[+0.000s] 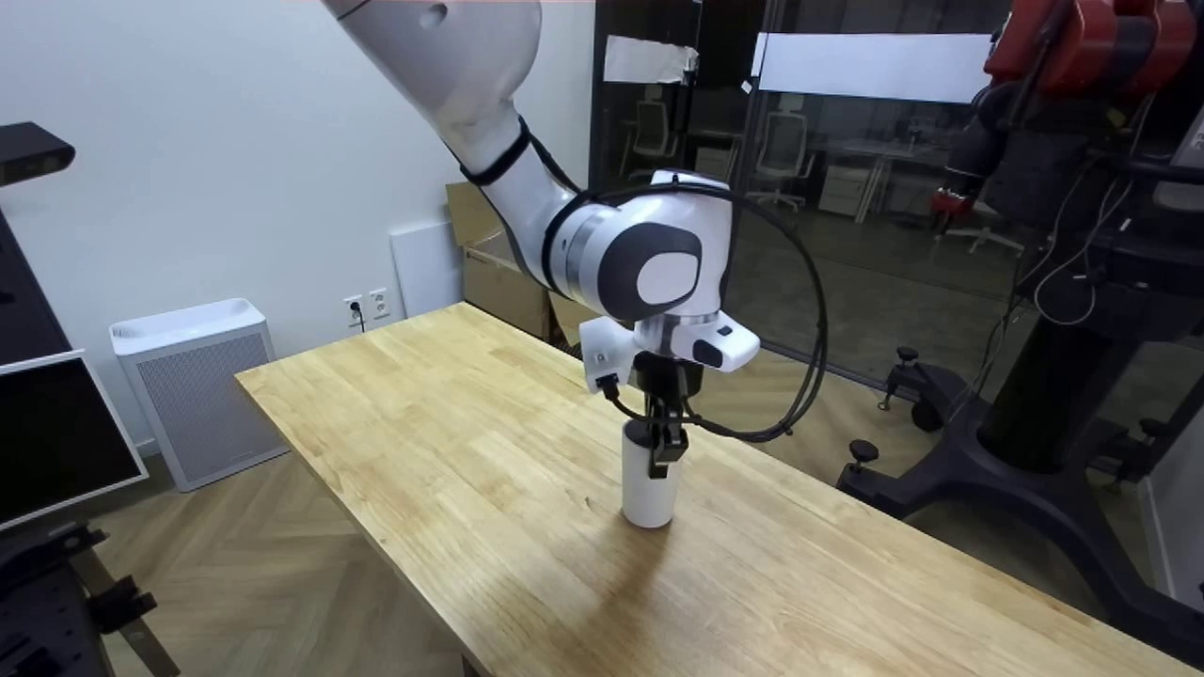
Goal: Move the mug slightly forward
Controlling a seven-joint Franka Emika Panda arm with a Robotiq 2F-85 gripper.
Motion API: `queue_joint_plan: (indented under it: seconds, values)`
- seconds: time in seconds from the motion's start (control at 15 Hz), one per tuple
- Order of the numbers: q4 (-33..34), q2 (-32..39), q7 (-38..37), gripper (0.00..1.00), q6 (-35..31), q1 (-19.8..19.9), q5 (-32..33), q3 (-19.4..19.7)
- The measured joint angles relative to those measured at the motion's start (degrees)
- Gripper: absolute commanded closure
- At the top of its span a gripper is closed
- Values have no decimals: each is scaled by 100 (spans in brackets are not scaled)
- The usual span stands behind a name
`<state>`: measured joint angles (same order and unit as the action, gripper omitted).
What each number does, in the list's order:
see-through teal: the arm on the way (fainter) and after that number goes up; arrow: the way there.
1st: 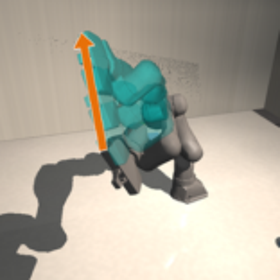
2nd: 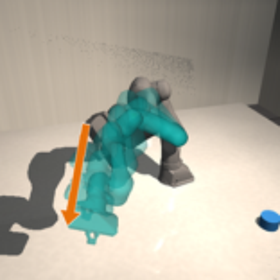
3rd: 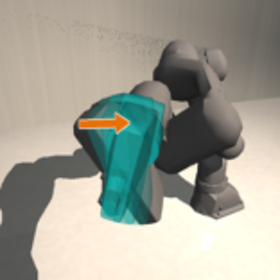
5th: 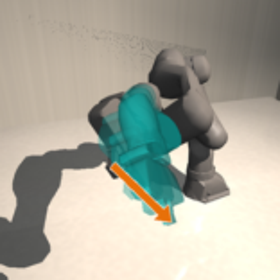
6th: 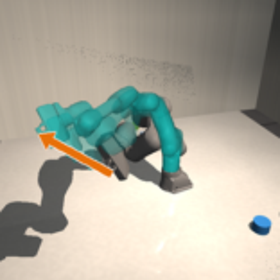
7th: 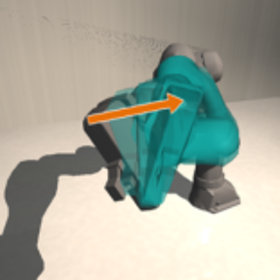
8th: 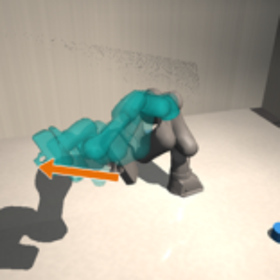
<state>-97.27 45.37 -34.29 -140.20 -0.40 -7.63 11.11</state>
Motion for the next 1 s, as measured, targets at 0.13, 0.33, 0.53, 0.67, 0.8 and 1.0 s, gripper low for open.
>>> queue_joint_plan:
  seconds: [0.13,0.33,0.53,0.67,0.8,1.0]
  values:
    - [110,22,-473,48,199,-8,-81,34]
    - [224,24,-1181,27,420,-7,-208,65]
    - [295,23,-1903,7,465,-10,-300,69]
    - [313,14,-2284,0,431,-31,-312,69]
    - [314,-18,-2573,0,347,-81,-308,69]
    - [301,-132,-2977,0,206,-198,-275,78]
